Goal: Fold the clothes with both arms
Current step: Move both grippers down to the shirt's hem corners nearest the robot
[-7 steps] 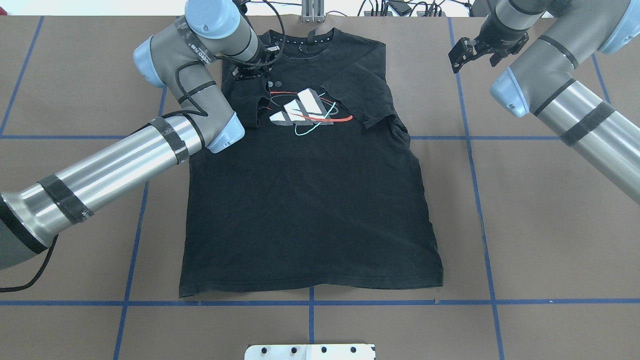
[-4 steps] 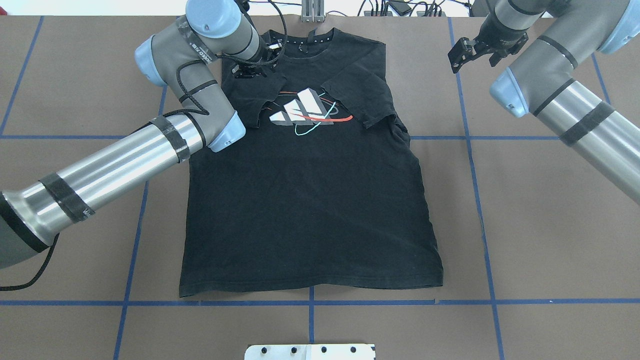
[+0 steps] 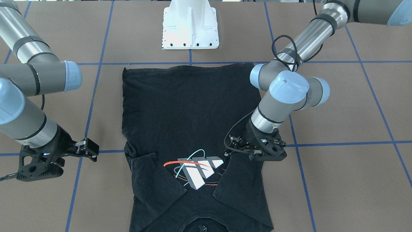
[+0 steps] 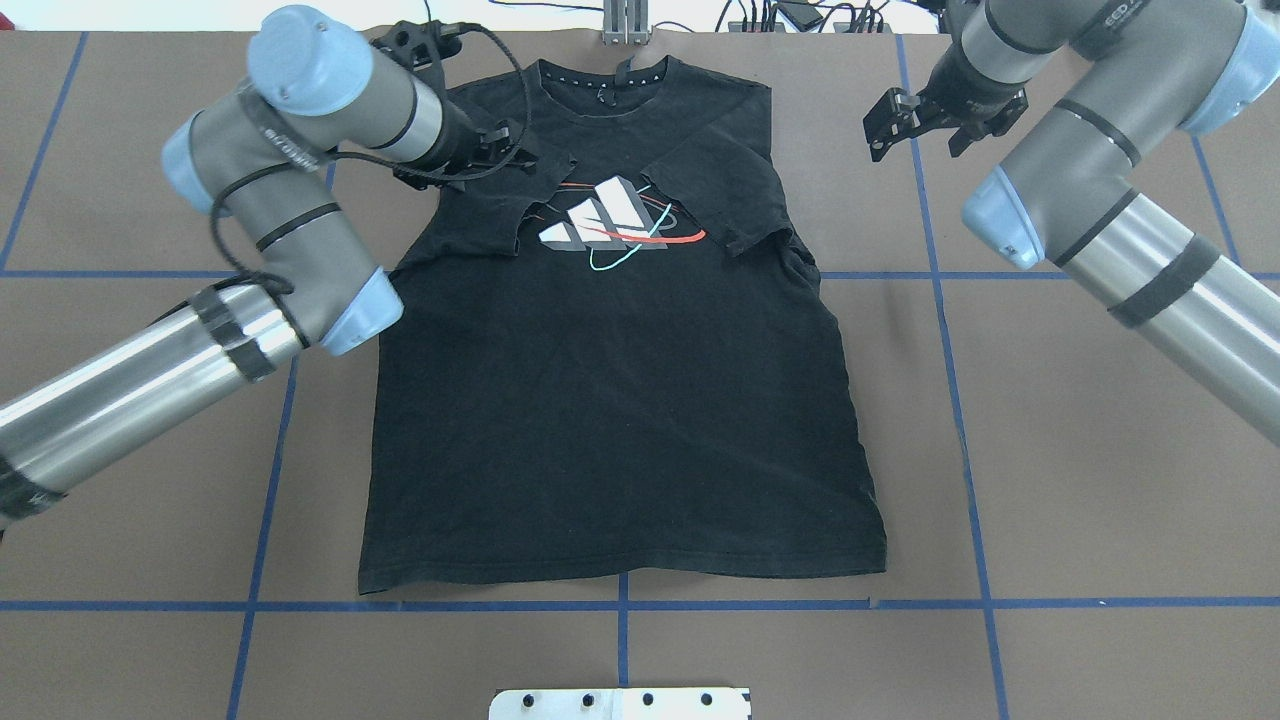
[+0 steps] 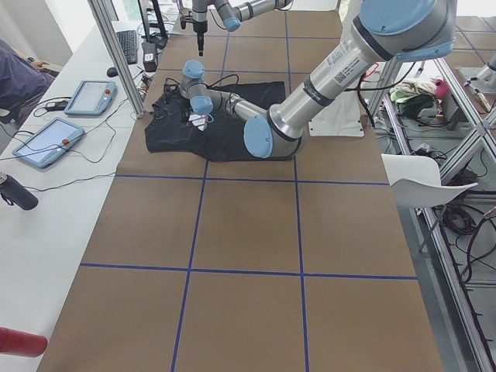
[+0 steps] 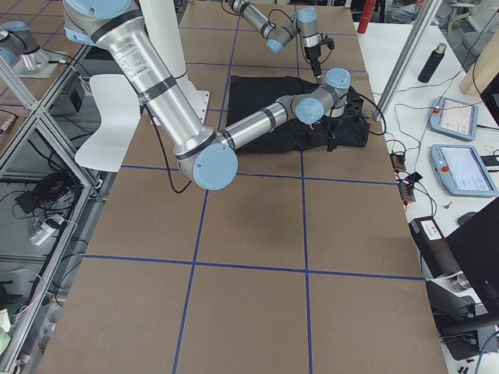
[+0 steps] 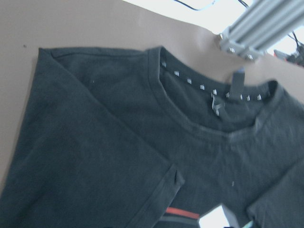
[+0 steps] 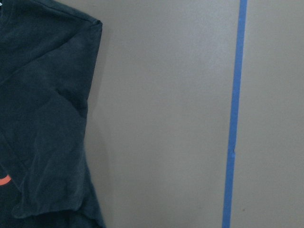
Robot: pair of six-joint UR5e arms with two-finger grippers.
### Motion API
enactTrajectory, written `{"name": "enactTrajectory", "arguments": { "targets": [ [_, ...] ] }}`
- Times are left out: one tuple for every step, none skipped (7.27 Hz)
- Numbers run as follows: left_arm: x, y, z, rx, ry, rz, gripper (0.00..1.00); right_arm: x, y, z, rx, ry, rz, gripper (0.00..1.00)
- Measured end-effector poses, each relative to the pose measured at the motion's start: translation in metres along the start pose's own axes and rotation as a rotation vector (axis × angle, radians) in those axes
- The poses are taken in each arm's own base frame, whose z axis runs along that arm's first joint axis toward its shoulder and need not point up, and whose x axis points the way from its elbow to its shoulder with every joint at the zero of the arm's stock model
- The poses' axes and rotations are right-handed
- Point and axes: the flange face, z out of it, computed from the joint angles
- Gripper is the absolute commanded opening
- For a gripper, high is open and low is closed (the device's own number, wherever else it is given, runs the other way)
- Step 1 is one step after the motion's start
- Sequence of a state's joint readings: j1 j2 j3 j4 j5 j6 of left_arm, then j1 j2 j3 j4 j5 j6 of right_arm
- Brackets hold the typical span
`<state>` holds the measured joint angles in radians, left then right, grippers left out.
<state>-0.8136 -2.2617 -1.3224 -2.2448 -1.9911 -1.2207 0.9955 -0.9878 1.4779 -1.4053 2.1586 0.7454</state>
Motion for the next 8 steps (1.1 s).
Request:
{"name": "enactTrajectory", "arguments": {
  "targets": [
    [-0.019, 0.026, -0.027, -0.017, 0.035, 0.032, 1.0, -0.011, 0.037, 0.002, -0.006, -0.018, 0.02, 1.0],
    [-0.033, 0.051, -0.045, -0.035, 0.057, 0.051, 1.0, -0.02, 0.081, 0.005, -0.009, -0.025, 0.037, 1.0],
    [-0.046, 0.078, -0.052, -0.062, 0.063, 0.061, 1.0, -0.026, 0.128, 0.008, -0.01, -0.021, 0.047, 1.0],
    [-0.06, 0.107, -0.051, -0.096, 0.054, 0.064, 1.0, -0.029, 0.172, 0.009, -0.017, -0.016, 0.054, 1.0],
    [-0.075, 0.136, -0.051, -0.129, 0.042, 0.068, 1.0, -0.03, 0.212, 0.007, -0.026, -0.014, 0.056, 1.0],
    [-0.087, 0.167, -0.054, -0.165, 0.036, 0.078, 1.0, -0.03, 0.255, 0.003, -0.036, -0.004, 0.056, 1.0],
    [-0.098, 0.198, -0.061, -0.193, 0.028, 0.091, 1.0, -0.028, 0.292, 0.001, -0.043, 0.011, 0.056, 1.0],
    [-0.109, 0.232, -0.068, -0.212, 0.011, 0.094, 1.0, -0.028, 0.325, -0.002, -0.053, 0.026, 0.057, 1.0]
  ]
}}
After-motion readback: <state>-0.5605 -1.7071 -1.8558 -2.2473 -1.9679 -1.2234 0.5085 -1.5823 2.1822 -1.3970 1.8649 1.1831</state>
